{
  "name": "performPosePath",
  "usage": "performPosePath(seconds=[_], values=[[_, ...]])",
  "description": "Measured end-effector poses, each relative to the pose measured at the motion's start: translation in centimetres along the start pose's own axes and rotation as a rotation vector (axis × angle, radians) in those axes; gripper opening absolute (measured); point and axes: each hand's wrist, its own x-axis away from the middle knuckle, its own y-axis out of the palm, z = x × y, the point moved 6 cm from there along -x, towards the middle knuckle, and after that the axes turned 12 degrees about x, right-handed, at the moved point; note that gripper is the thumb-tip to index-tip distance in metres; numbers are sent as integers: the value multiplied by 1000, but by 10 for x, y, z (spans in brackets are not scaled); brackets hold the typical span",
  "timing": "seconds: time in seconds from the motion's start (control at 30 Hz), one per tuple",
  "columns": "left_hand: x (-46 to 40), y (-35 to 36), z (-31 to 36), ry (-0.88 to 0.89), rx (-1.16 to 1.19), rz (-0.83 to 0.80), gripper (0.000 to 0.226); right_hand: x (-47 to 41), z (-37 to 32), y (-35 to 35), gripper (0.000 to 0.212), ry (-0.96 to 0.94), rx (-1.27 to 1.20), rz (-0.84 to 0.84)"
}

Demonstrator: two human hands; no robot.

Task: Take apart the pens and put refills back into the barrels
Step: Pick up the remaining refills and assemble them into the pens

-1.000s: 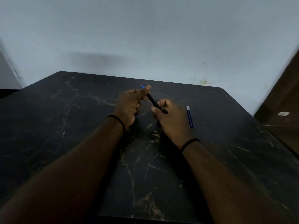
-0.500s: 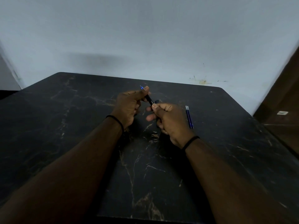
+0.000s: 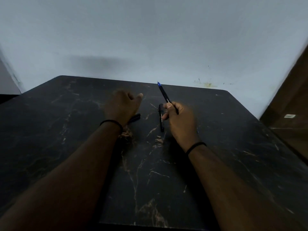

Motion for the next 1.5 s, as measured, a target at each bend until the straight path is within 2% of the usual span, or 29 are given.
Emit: performPosePath(seconds=[0.13,0.23,0.3,0.37,0.53,0.6,0.67,0.77,0.9,1.03,1.33,1.43,1.5], values=[[4,28,-10,-132,-313,-431,54,-2,2,-4,23,-12,33,47],[7,28,-10,-172,-415,-543,44,-2,1,-5,21,-20,53,48],[7,29,-7,-175,-375,-506,38,-1,1,-4,19,-14,60,34],[8,32,-6,-183,-238,-443,39,-1,1,-3,18,-10,73,22],[6,24,2,-122,333,-168,21,-1,-2,-2,20,-69,184,7],[4,24,-1,-157,556,-132,18,-1,-3,-2,21,-90,231,3],[3,27,-8,-198,645,-151,17,-1,-4,-1,24,-109,274,-16],[3,29,-16,-241,726,-190,23,0,-4,0,26,-124,336,-50],[2,30,-11,-165,749,-205,24,0,-4,1,24,-129,378,-81],[1,32,-8,-70,614,-204,24,0,-7,3,21,-155,443,-104],[-1,30,-5,5,611,-183,25,2,-11,1,26,-195,548,-132],[-2,30,-7,-56,661,-144,18,1,-11,0,25,-181,531,-115],[-1,29,-10,-189,782,-105,11,2,-11,1,23,-177,528,-119]])
